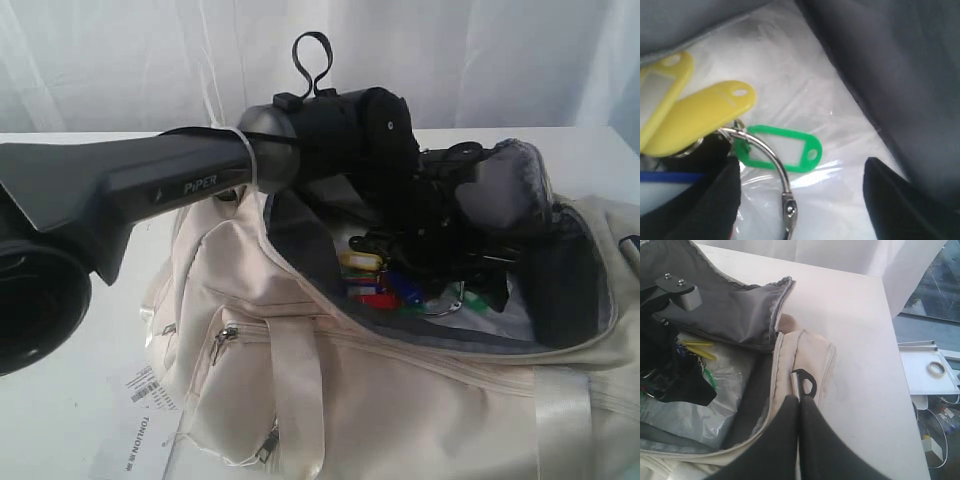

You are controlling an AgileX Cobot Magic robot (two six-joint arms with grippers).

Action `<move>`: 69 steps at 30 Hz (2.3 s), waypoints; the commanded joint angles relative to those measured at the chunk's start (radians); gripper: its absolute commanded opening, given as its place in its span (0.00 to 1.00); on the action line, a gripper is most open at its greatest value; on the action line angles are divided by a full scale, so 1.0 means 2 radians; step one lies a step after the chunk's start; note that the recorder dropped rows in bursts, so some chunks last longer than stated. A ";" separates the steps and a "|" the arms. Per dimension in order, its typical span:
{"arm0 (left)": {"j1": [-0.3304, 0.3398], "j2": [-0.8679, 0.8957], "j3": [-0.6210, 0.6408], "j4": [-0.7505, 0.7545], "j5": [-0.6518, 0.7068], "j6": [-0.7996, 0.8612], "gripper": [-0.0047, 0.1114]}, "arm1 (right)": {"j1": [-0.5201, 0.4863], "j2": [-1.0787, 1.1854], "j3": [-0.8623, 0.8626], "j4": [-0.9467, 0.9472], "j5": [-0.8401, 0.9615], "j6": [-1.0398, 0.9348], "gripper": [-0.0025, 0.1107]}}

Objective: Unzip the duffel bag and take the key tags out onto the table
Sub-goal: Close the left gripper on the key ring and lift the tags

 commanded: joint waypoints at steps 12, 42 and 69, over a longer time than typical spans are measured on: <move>-0.002 0.002 -0.051 0.093 0.099 0.015 0.07 | -0.001 -0.004 0.003 0.005 -0.006 0.003 0.02; -0.003 -0.051 -0.075 0.181 0.167 0.085 0.06 | -0.001 -0.004 0.003 0.006 -0.006 0.003 0.02; -0.003 0.014 -0.071 0.201 0.087 0.124 0.47 | -0.001 -0.004 0.003 0.008 -0.006 0.003 0.02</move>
